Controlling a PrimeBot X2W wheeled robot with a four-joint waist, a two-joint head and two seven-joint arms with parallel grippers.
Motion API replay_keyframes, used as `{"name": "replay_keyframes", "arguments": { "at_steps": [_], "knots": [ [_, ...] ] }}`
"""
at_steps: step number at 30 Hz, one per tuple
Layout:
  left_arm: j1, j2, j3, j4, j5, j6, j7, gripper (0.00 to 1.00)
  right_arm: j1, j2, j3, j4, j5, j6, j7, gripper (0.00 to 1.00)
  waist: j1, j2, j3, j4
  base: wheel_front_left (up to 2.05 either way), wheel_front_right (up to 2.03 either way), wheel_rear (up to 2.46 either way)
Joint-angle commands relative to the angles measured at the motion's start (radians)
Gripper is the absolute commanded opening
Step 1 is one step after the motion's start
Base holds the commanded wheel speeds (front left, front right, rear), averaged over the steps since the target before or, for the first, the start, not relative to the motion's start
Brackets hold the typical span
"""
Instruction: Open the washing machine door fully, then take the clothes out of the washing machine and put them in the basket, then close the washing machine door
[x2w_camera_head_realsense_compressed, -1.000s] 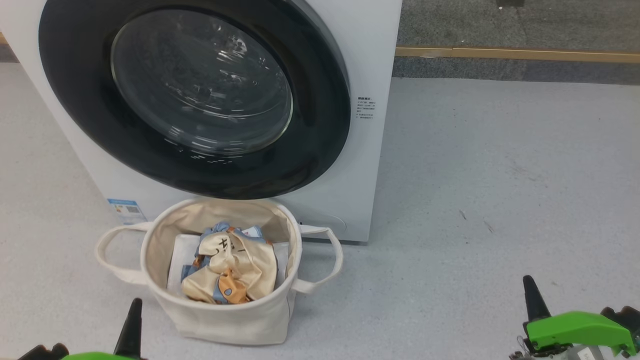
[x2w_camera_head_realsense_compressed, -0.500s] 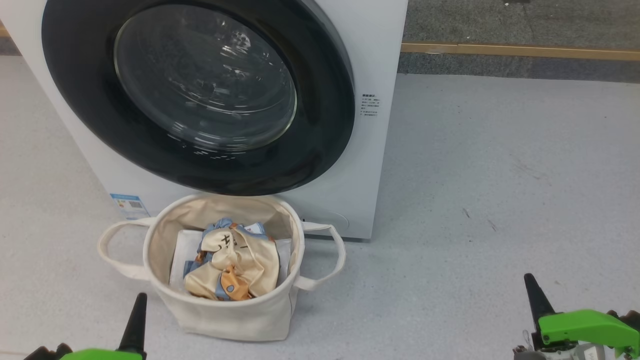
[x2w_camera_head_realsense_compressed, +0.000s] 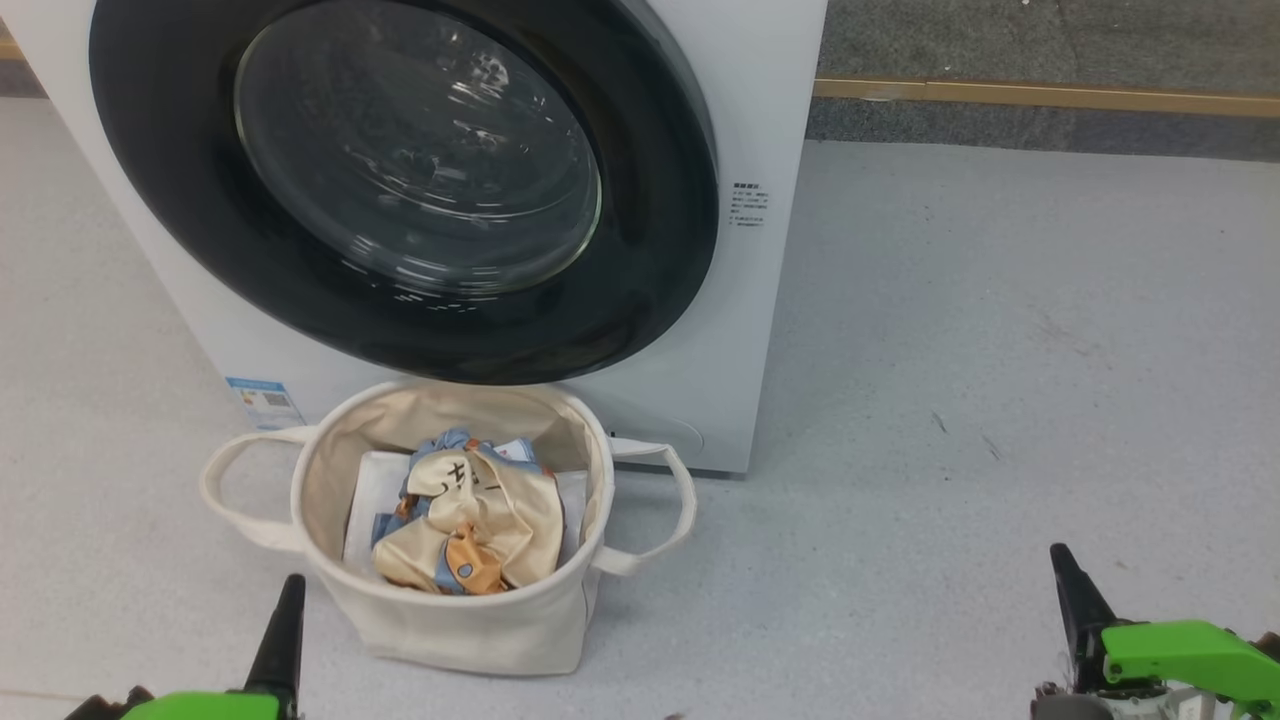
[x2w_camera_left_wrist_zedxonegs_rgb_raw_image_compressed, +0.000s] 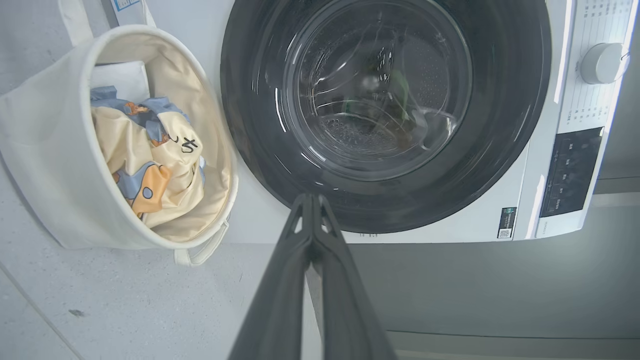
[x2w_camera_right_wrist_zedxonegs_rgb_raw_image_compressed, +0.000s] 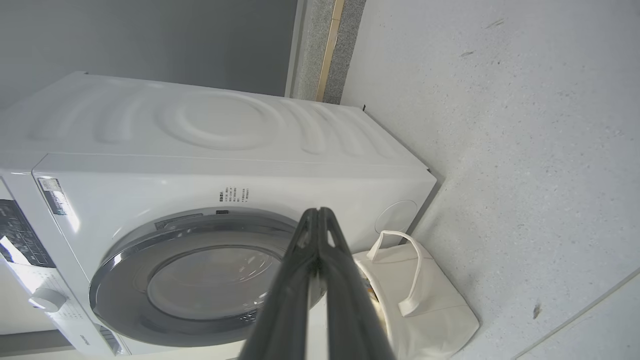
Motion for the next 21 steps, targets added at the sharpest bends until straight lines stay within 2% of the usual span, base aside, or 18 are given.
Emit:
{"name": "replay_keyframes", "arguments": {
  "at_steps": [1, 17, 21],
  "knots": [
    [-0.053, 0.002, 0.037, -0.039, -0.018, -0.006, 0.006, 0.0, -0.049, -0.002, 0.012, -0.04, 0.021, 0.0, 0.013, 0.0, 0.0, 0.0, 0.0, 0.001, 0.0, 0.0, 0.0],
    [-0.055, -0.046, 0.073, -0.066, -0.147, -0.007, 0.052, 0.0, -0.052, 0.004, -0.015, -0.051, 0.191, 0.0, 0.059, 0.0, 0.0, 0.0, 0.011, 0.012, 0.0, 0.0, 0.0],
    [-0.056, -0.047, 0.073, -0.066, -0.148, -0.007, 0.052, 0.0, -0.052, 0.004, -0.015, -0.051, 0.193, 0.0, 0.059, 0.0, 0.0, 0.0, 0.012, 0.012, 0.0, 0.0, 0.0]
  ]
}}
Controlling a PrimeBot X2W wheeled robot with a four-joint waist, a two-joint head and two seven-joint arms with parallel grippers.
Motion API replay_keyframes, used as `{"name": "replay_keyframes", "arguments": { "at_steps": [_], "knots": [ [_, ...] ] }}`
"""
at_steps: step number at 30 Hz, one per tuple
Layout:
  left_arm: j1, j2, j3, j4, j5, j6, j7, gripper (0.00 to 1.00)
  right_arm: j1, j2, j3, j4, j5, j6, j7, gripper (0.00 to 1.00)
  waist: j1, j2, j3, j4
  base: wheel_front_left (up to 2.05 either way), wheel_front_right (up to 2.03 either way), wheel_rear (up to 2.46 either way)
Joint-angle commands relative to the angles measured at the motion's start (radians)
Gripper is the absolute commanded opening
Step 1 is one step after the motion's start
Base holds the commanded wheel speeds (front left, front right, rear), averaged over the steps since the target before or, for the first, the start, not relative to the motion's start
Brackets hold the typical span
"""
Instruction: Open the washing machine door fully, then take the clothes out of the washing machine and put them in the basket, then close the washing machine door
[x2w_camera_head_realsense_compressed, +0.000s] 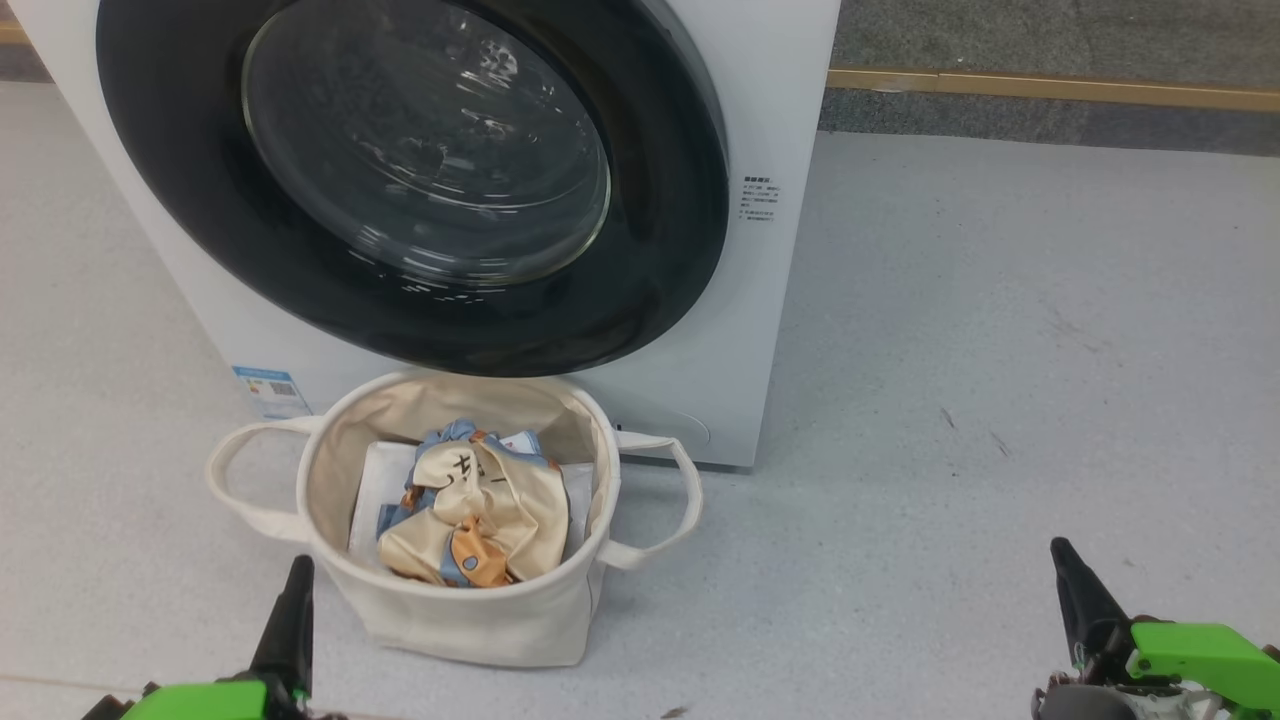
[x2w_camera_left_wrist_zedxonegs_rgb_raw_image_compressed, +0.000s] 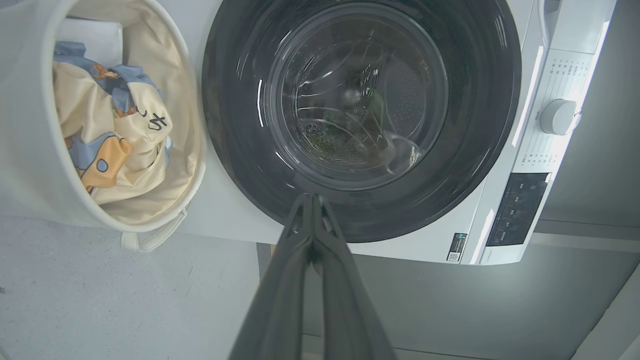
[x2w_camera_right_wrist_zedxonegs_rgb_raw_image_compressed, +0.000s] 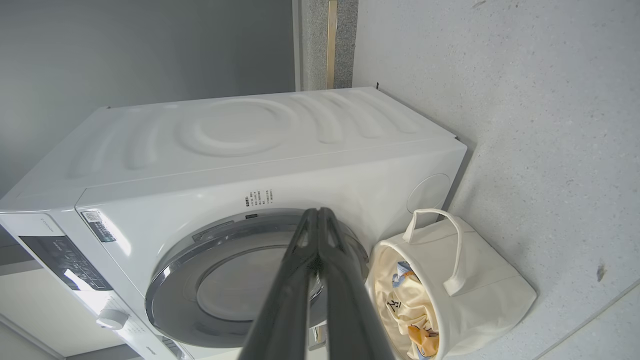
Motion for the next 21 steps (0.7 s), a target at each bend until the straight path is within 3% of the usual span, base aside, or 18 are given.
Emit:
{"name": "replay_keyframes", "arguments": {
  "at_steps": [1, 21],
  "knots": [
    [-0.045, 0.005, 0.035, -0.037, -0.004, -0.007, 0.008, 0.0, -0.05, -0.006, 0.018, -0.04, 0.005, 0.0, 0.008, 0.0, 0.0, 0.0, 0.0, 0.0, 0.0, 0.0, 0.0],
    [-0.045, 0.005, 0.035, -0.038, -0.004, -0.007, 0.008, 0.0, -0.05, -0.006, 0.018, -0.04, 0.005, 0.0, 0.008, 0.0, 0.0, 0.0, 0.0, 0.0, 0.0, 0.0, 0.0]
  ]
}}
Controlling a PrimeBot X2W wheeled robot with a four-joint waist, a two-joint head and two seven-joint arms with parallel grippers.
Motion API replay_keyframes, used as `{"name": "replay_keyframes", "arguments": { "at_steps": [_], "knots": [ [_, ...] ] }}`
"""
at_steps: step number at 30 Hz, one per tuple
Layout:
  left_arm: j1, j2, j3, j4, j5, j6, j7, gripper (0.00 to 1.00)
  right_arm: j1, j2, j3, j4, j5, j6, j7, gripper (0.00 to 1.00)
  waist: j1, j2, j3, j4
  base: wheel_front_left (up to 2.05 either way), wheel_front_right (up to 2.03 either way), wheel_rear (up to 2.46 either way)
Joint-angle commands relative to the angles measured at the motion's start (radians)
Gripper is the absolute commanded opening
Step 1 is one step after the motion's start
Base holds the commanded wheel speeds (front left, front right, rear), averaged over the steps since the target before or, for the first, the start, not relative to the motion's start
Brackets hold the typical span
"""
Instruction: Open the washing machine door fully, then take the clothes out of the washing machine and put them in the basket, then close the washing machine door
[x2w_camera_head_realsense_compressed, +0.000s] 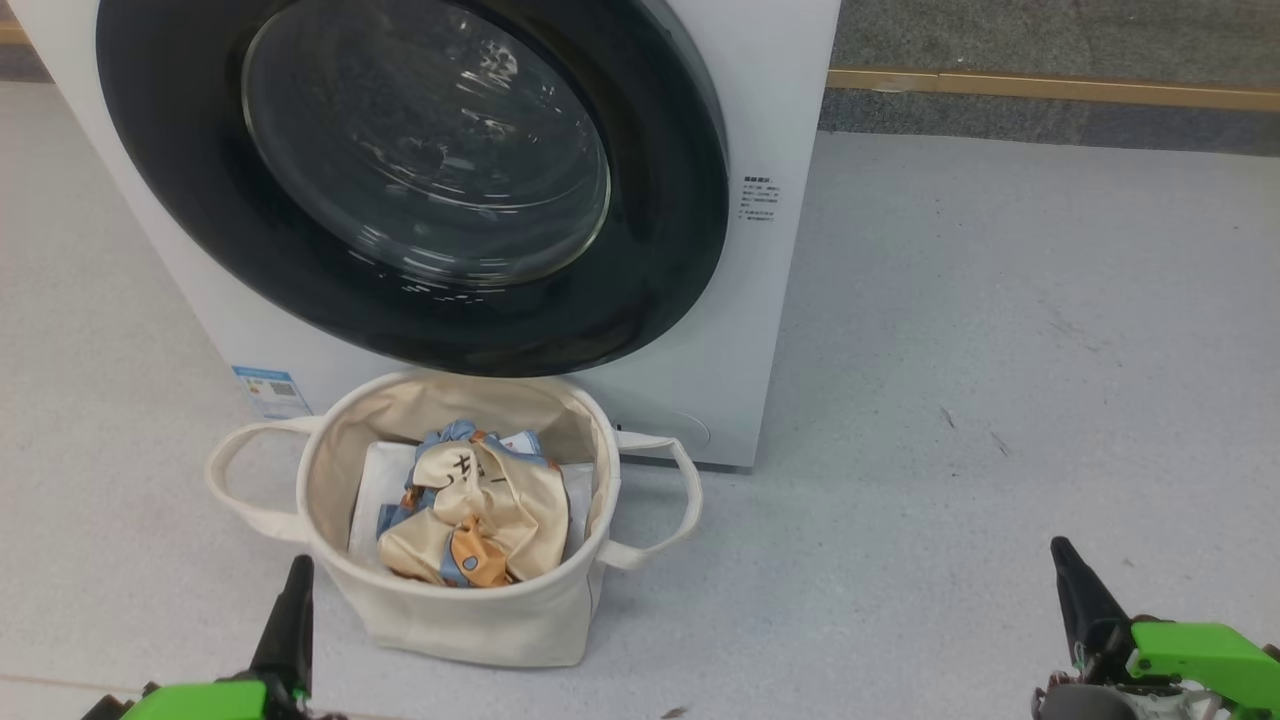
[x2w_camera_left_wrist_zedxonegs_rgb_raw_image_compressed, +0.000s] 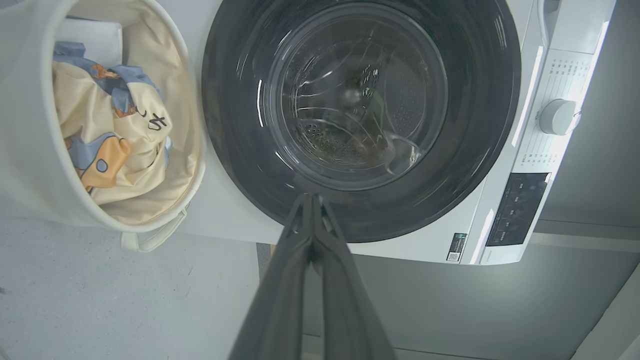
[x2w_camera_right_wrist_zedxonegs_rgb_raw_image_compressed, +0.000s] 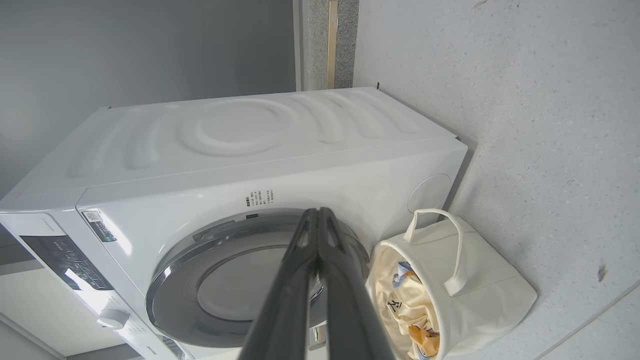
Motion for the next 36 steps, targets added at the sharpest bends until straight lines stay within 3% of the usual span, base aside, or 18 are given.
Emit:
{"name": "replay_keyframes", "arguments": {
  "at_steps": [1, 36],
  "knots": [
    [-0.045, 0.005, 0.034, -0.037, -0.004, -0.007, 0.008, 0.0, -0.05, -0.006, 0.019, -0.038, 0.005, 0.0, 0.008, 0.0, 0.0, 0.0, 0.0, 0.0, 0.0, 0.0, 0.0],
    [-0.045, 0.005, 0.034, -0.037, -0.004, -0.007, 0.008, 0.0, -0.05, -0.006, 0.019, -0.038, 0.005, 0.0, 0.008, 0.0, 0.0, 0.0, 0.0, 0.0, 0.0, 0.0, 0.0]
  ]
}}
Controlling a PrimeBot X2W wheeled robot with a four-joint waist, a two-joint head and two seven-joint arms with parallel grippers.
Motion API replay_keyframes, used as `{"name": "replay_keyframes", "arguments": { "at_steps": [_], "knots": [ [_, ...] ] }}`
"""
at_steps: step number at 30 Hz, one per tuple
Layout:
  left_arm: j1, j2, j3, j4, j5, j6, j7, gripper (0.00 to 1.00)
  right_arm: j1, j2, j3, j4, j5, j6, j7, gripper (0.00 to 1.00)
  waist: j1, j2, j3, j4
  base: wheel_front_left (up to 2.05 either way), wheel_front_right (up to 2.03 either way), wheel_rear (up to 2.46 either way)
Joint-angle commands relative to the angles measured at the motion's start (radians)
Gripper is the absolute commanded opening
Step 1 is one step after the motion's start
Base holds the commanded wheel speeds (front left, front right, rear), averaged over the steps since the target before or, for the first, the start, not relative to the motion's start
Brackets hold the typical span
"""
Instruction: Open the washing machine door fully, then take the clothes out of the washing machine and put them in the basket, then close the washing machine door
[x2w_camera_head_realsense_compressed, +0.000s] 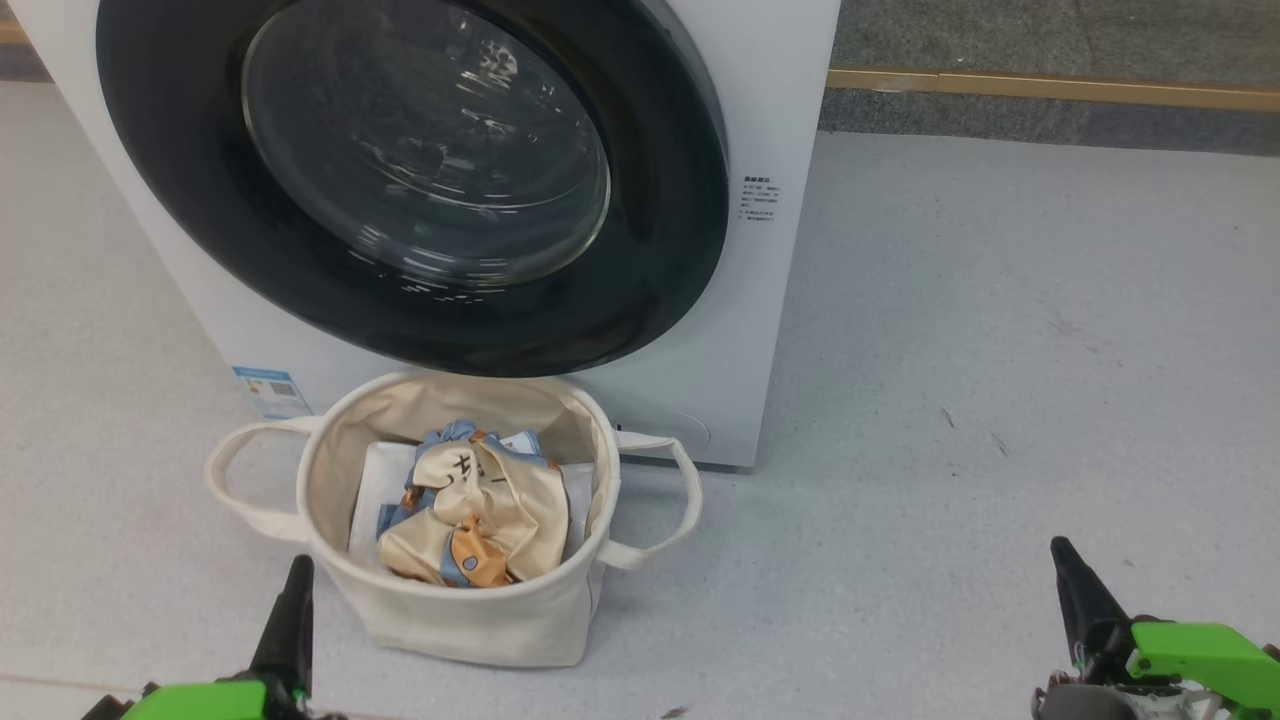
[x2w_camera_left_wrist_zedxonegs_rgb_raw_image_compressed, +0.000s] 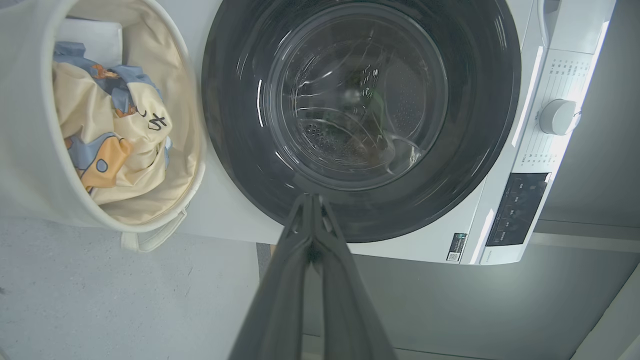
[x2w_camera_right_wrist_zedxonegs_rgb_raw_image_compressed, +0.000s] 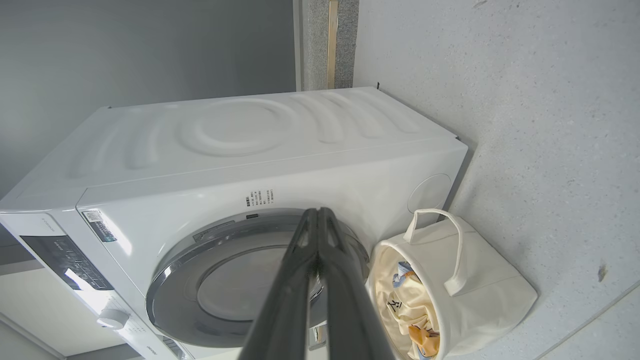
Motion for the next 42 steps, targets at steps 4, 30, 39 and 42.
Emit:
{"name": "replay_keyframes", "arguments": {
  "at_steps": [4, 30, 39, 42],
  "knots": [
    [-0.045, 0.005, 0.034, -0.037, -0.004, -0.007, 0.008, 0.0, -0.05, -0.006, 0.019, -0.037, 0.005, 0.0, 0.008, 0.0, 0.0, 0.0, 0.0, 0.0, 0.0, 0.0, 0.0],
    [-0.045, 0.005, 0.034, -0.037, -0.004, -0.007, 0.008, 0.0, -0.05, -0.006, 0.019, -0.037, 0.005, 0.0, 0.007, 0.0, 0.0, 0.0, 0.0, 0.0, 0.0, 0.0, 0.0],
    [-0.045, 0.005, 0.034, -0.037, -0.004, -0.007, 0.008, 0.0, -0.05, -0.006, 0.019, -0.037, 0.006, 0.0, 0.007, 0.0, 0.0, 0.0, 0.0, 0.0, 0.0, 0.0, 0.0],
    [-0.045, 0.005, 0.034, -0.037, -0.004, -0.007, 0.008, 0.0, -0.05, -0.006, 0.019, -0.037, 0.006, 0.0, 0.007, 0.0, 0.0, 0.0, 0.0, 0.0, 0.0, 0.0, 0.0]
  ]
}}
